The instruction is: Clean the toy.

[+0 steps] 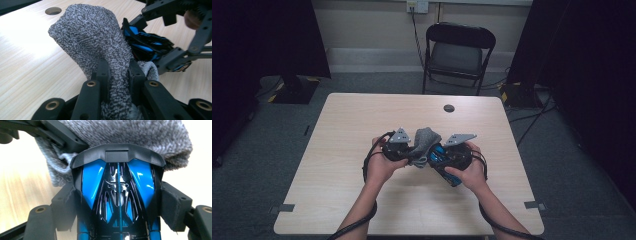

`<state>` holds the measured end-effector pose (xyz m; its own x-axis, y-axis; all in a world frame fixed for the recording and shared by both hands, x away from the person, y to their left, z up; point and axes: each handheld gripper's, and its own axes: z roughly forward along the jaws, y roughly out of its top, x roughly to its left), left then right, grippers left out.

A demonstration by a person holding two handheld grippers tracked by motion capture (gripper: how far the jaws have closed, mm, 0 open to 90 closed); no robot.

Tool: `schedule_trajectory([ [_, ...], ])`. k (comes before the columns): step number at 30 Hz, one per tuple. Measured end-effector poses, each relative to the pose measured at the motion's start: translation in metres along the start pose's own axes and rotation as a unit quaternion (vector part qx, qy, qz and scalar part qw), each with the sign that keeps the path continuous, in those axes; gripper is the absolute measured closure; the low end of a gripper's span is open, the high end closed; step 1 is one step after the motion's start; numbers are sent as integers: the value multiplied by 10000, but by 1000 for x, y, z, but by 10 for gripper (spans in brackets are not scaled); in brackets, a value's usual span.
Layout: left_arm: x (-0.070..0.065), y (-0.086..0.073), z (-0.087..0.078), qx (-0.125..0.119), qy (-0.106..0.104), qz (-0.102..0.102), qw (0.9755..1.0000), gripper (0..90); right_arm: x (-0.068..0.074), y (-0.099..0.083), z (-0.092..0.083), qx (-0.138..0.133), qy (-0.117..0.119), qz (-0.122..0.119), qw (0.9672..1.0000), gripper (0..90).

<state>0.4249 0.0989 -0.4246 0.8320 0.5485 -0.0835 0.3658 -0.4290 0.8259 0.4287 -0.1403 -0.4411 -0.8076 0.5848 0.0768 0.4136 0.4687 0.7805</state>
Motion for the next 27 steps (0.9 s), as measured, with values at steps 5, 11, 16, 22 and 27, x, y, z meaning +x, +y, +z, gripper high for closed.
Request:
schedule_trajectory([
  [5, -1, -1, -2, -31, -154, 42, 9999, 755, -6, -2, -1, -16, -31, 105, 9999, 254],
  [11, -5, 0, -4, -67, -235, 167, 9996, 755, -12, -2, -5, -41, -80, 175, 9998, 254],
  [16, -6, 0, -6, -72, -274, 218, 9994, 754, -16, -3, -6, -62, -138, 209, 9997, 254],
  [22, -8, -4, -7, -104, -384, 201, 9990, 754, -20, -2, -8, -81, -112, 240, 9996, 254],
  [27, -9, -10, -12, -106, -393, 218, 9989, 754, -22, -2, -10, -95, -166, 246, 9995, 254],
])
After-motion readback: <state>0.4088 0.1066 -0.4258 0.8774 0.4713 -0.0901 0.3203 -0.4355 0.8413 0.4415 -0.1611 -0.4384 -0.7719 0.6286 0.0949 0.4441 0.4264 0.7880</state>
